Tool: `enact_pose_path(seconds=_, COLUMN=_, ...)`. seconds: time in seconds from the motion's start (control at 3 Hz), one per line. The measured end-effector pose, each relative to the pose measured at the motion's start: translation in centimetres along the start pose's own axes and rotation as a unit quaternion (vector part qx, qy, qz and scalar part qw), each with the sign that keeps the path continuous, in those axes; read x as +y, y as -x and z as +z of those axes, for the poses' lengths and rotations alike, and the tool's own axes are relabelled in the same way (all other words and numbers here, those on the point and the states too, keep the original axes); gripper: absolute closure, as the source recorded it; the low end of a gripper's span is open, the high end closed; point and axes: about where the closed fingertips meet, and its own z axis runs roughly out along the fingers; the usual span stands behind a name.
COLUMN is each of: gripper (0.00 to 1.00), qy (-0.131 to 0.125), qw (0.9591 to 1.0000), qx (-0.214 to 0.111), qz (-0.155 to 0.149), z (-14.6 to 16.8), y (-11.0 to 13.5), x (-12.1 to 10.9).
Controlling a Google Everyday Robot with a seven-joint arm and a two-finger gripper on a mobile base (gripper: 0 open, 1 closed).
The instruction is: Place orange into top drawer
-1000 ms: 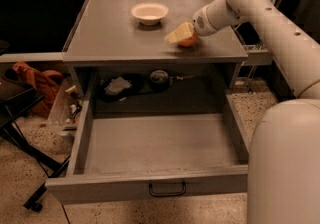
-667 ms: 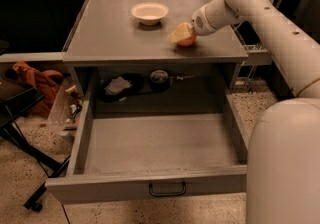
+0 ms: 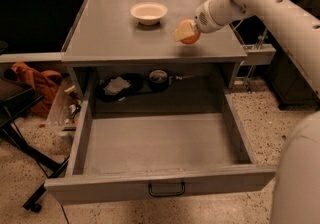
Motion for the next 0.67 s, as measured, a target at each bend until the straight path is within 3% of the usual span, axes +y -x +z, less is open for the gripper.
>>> enact_pose_path(seconds=0.33, gripper=1.0, qy=-0.015, qw=0.9997, qx=-0.014, qz=-0.017, z=-4.2, y=0.0, x=2.5)
enact_pose_path(seconds=0.67, gripper=1.0, qy=-0.003, qw=0.9995, qx=-0.01, qz=-0.031, z=-7.4, y=-1.5, x=5.7)
